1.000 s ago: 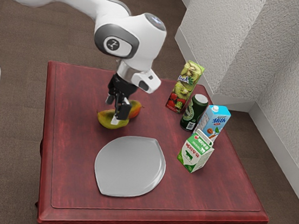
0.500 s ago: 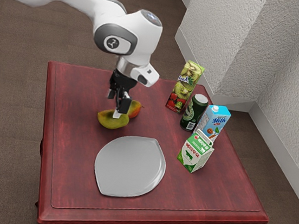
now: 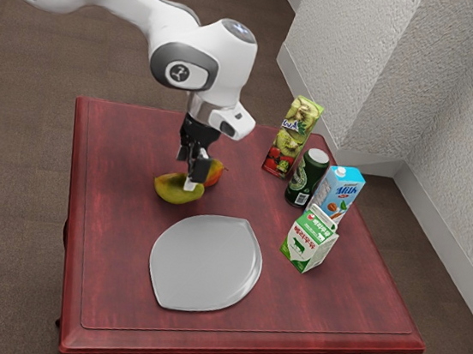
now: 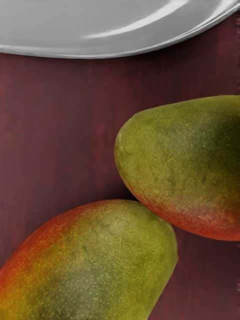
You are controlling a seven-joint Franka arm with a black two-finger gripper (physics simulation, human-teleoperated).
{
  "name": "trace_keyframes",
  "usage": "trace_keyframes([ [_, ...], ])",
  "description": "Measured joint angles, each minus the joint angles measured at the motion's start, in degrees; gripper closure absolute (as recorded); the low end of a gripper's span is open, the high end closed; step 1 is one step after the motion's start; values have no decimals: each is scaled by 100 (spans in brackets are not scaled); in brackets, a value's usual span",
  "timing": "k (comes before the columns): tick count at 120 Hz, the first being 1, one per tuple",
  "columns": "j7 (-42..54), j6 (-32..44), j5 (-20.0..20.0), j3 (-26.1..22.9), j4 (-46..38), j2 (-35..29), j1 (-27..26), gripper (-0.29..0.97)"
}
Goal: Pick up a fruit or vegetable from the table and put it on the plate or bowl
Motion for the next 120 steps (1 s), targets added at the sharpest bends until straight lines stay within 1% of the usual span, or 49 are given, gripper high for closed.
trace_keyframes([
  [25,58,68,-53,0,-180,8,1,0],
  [120,159,329,-96,30,-394,16,12,0],
])
